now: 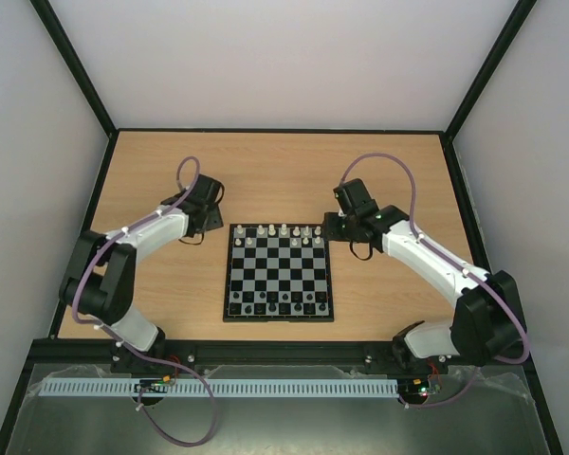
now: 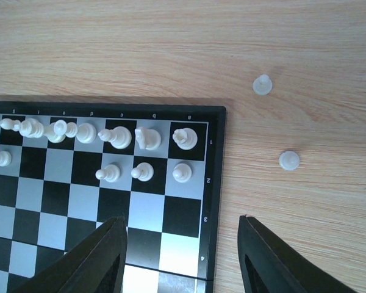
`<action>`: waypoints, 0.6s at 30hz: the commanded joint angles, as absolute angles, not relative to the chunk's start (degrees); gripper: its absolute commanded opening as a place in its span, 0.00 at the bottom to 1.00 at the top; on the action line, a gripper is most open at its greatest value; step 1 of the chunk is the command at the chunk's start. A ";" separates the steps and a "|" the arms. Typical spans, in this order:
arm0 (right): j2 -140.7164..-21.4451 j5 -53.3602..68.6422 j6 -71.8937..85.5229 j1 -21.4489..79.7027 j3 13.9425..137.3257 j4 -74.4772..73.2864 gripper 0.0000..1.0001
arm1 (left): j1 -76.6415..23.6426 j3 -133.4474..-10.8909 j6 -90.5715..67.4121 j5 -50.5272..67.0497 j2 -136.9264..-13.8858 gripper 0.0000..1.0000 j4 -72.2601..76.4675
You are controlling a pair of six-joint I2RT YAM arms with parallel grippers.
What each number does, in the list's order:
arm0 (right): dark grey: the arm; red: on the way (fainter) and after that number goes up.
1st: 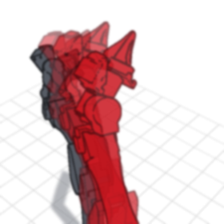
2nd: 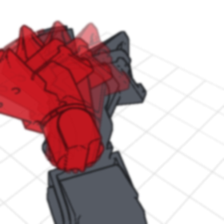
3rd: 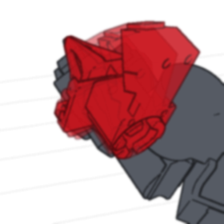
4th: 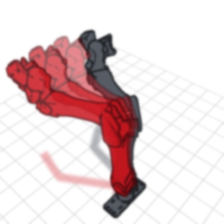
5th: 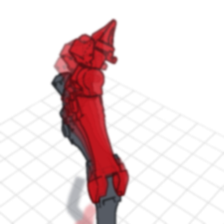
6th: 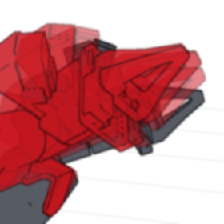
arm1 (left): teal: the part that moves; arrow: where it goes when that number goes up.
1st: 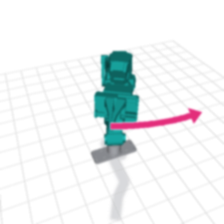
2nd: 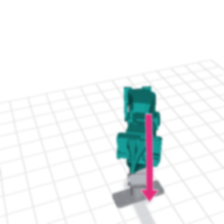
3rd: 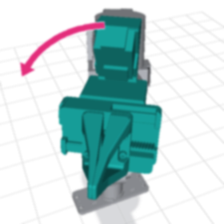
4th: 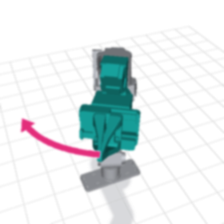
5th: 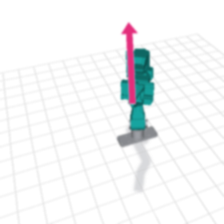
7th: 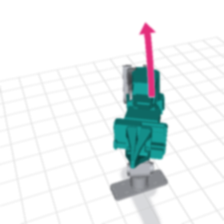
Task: Set up the chess pieces on the board
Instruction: Pick up the chess piece at the center of the board.
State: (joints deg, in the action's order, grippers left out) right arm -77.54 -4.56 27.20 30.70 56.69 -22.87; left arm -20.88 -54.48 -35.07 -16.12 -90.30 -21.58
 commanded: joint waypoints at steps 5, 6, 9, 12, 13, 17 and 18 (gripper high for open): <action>-75.18 -4.28 25.86 30.27 55.37 -22.98 0.51 | -20.00 -58.19 -33.12 -15.81 -95.26 0.75 -22.57; -75.19 -4.50 25.84 30.02 55.19 -22.82 0.51 | -19.99 -58.17 -33.33 -15.68 -95.43 0.79 -22.41; -76.12 -4.43 26.05 27.63 54.22 -22.09 0.51 | -19.95 -56.82 -34.16 -14.66 -94.51 0.87 -21.18; -78.62 -2.02 26.34 23.30 53.23 -20.81 0.51 | -20.31 -54.06 -34.94 -13.54 -91.47 0.94 -18.74; -79.51 -1.77 26.36 22.65 53.27 -20.70 0.50 | -20.41 -53.22 -35.13 -13.51 -90.30 0.96 -18.17; -82.68 -3.81 26.71 21.96 53.71 -20.20 0.49 | -21.12 -51.76 -35.35 -13.88 -87.90 0.99 -17.93; -84.16 -4.05 26.79 21.71 54.03 -20.28 0.48 | -21.34 -51.53 -35.46 -13.89 -87.30 0.99 -17.83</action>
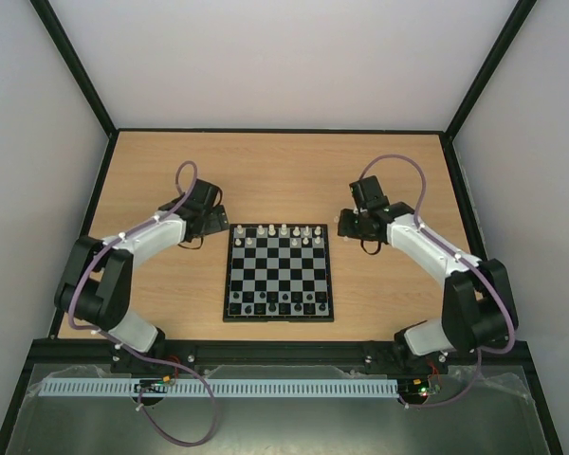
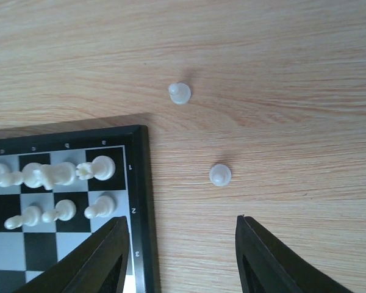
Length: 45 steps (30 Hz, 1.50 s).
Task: Set up the chess pieces on the board
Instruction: Pick up the chess piece at the center of the board.
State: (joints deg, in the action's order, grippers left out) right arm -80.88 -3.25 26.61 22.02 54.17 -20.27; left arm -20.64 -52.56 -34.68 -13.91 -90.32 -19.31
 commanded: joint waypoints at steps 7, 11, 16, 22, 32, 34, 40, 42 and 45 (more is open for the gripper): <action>-91.12 -6.60 27.33 21.36 55.45 -19.57 0.42 | -21.88 -49.47 -35.78 -13.59 -80.31 1.00 -17.78; -93.35 -8.17 27.60 21.36 56.22 -19.42 0.38 | -21.88 -48.74 -35.78 -11.59 -76.56 0.99 -17.94; -96.25 -8.61 27.68 21.36 58.31 -19.78 0.29 | -22.15 -47.08 -35.92 -10.05 -73.56 0.99 -17.85; -97.79 -8.43 27.60 21.38 59.38 -19.99 0.21 | -22.24 -45.86 -35.95 -9.43 -72.21 0.99 -17.63; -99.06 -9.46 27.21 21.38 58.84 -20.17 0.18 | -22.24 -45.51 -35.92 -8.61 -72.80 1.00 -16.92; -99.41 -9.65 27.16 21.36 58.95 -20.05 0.13 | -22.24 -45.59 -35.90 -8.57 -72.69 0.99 -16.96; -97.63 -9.73 27.06 21.36 59.07 -20.73 0.03 | -22.24 -45.51 -35.89 -8.77 -72.18 1.00 -17.20; -95.37 -9.76 26.92 21.52 59.35 -22.03 0.03 | -22.24 -45.47 -35.92 -8.79 -71.94 0.99 -17.23; -90.41 -9.64 26.80 22.30 60.00 -24.43 0.03 | -22.24 -45.53 -35.99 -8.83 -71.68 0.99 -17.38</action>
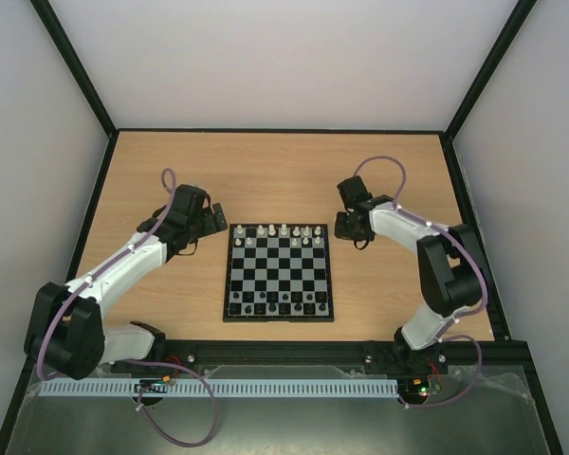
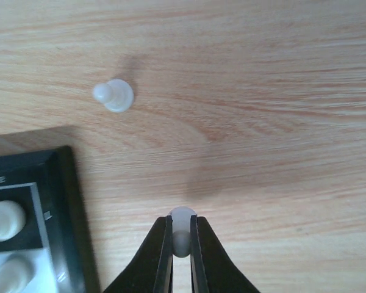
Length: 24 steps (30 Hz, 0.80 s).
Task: Set up the chess pieces on the board
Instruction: Pick up the chess piece at the center of the board, then place the chess piece on the chessboard.
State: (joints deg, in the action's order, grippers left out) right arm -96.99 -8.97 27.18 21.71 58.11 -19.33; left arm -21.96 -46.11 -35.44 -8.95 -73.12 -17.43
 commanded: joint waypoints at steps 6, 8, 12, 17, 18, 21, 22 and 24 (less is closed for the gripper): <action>-82.16 -6.95 27.10 28.84 63.87 -29.12 0.03 | -22.26 -46.03 -36.11 -9.38 -71.20 0.99 -17.91; -81.96 -5.54 27.31 32.17 65.77 -30.07 0.03 | -22.24 -46.10 -36.27 -9.48 -70.90 0.99 -18.10; -84.64 -4.19 27.75 38.81 69.13 -30.65 0.03 | -22.24 -45.85 -36.61 -9.83 -69.83 0.99 -18.70; -91.86 -5.16 27.36 44.42 72.42 -31.15 0.02 | -22.24 -44.97 -37.15 -10.19 -68.05 0.99 -19.45; -93.32 -5.71 27.34 45.14 73.03 -31.44 0.02 | -22.28 -44.80 -37.25 -10.22 -67.72 1.00 -19.52; -97.56 -7.54 27.17 46.92 74.78 -32.20 0.02 | -22.24 -44.72 -37.36 -10.49 -66.98 1.00 -20.19; -98.82 -7.82 27.24 47.13 75.32 -32.36 0.02 | -22.24 -44.63 -37.38 -10.61 -66.78 1.00 -20.38; -100.65 -8.11 27.38 47.35 75.82 -31.94 0.01 | -22.25 -44.65 -37.27 -10.80 -66.40 1.00 -20.72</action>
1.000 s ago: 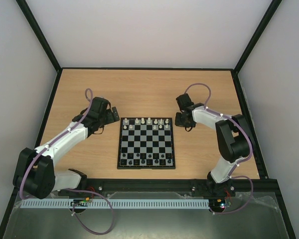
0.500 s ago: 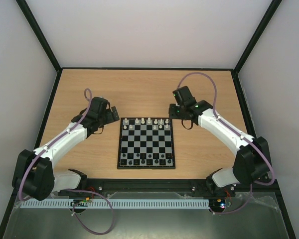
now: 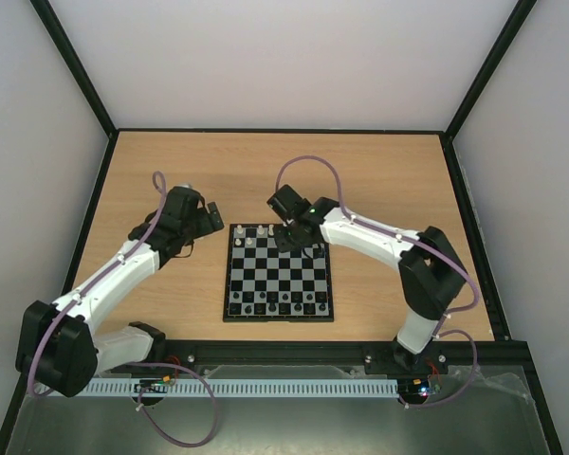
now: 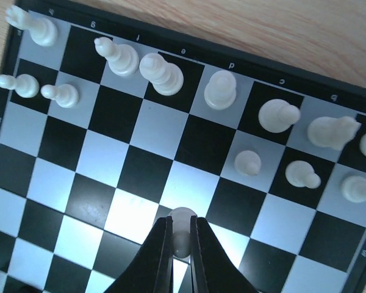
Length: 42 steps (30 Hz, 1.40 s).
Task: Set up the chess pieces on the board
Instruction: Place the chess piece on the chessboard.
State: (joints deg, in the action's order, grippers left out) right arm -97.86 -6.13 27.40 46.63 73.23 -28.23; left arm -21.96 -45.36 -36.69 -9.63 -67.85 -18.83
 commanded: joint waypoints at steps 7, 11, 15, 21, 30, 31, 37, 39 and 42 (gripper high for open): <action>-104.65 -9.31 27.42 47.42 77.17 -30.42 0.02 | -22.24 -44.87 -37.18 -10.99 -66.17 0.99 -21.02; -106.94 -10.14 27.29 47.42 77.80 -29.71 0.01 | -22.24 -44.79 -37.18 -10.99 -66.40 0.99 -21.00; -108.67 -9.89 27.25 47.39 78.40 -28.84 0.02 | -22.26 -44.59 -37.18 -11.14 -66.28 0.99 -20.87; -110.72 -11.03 27.25 47.39 80.20 -28.82 0.02 | -22.24 -44.47 -37.03 -11.33 -66.10 0.99 -20.96; -112.76 -11.39 26.98 47.37 81.74 -29.02 0.02 | -22.24 -44.47 -36.92 -11.35 -66.09 1.00 -20.89; -112.75 -11.45 27.00 47.37 81.63 -29.02 0.02 | -22.28 -44.48 -36.91 -11.34 -66.14 1.00 -20.89; -113.19 -13.15 27.07 47.41 81.52 -29.50 0.02 | -22.25 -44.39 -36.92 -11.26 -66.18 0.99 -20.78; -113.33 -13.45 27.00 47.38 81.43 -29.60 0.02 | -22.25 -44.45 -36.94 -11.25 -66.14 0.99 -20.82; -113.37 -13.32 26.99 47.37 81.31 -29.58 0.03 | -22.24 -44.43 -37.05 -11.25 -66.02 0.99 -20.79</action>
State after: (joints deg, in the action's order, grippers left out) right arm -112.53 -11.97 27.22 47.22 80.73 -27.46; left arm -21.98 -44.93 -36.69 -10.55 -67.05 -20.18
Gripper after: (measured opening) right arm 0.056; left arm 0.994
